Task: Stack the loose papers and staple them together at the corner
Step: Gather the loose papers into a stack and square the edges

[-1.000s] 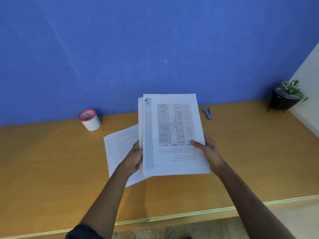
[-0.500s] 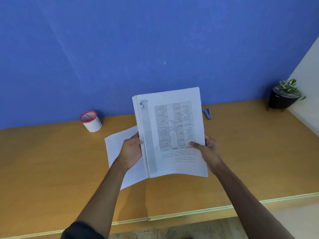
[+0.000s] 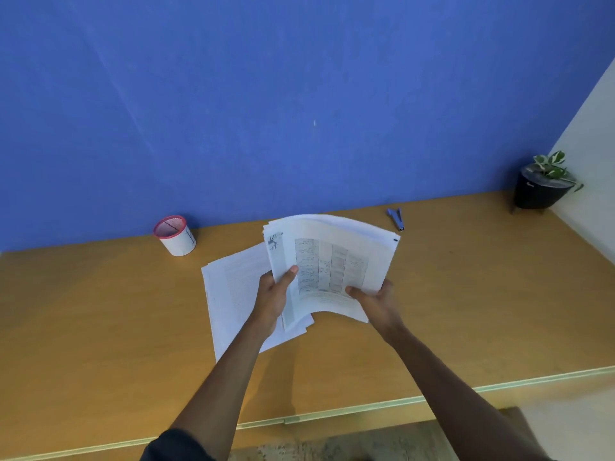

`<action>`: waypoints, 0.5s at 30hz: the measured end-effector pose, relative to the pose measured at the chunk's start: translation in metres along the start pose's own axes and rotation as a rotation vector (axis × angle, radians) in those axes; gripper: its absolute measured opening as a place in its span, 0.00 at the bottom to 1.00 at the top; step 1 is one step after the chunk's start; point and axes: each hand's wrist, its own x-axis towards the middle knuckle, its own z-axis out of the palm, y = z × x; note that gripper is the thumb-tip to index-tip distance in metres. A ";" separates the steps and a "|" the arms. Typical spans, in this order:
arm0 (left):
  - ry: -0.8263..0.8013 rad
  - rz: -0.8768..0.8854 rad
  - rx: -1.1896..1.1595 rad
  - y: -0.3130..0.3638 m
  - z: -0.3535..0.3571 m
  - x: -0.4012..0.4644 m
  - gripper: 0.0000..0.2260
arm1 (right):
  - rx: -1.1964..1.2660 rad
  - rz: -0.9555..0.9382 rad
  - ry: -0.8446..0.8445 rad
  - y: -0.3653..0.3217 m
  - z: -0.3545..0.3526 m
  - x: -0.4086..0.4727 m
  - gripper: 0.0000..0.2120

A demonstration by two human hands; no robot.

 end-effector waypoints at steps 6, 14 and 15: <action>-0.006 -0.010 -0.005 -0.003 -0.004 -0.004 0.07 | 0.019 -0.050 -0.015 -0.019 -0.001 0.007 0.11; 0.004 0.120 0.008 0.019 0.000 0.004 0.10 | 0.036 -0.171 -0.046 -0.047 0.001 0.008 0.13; 0.011 0.132 0.007 0.020 0.000 0.006 0.10 | 0.048 -0.181 -0.041 -0.050 0.001 0.008 0.14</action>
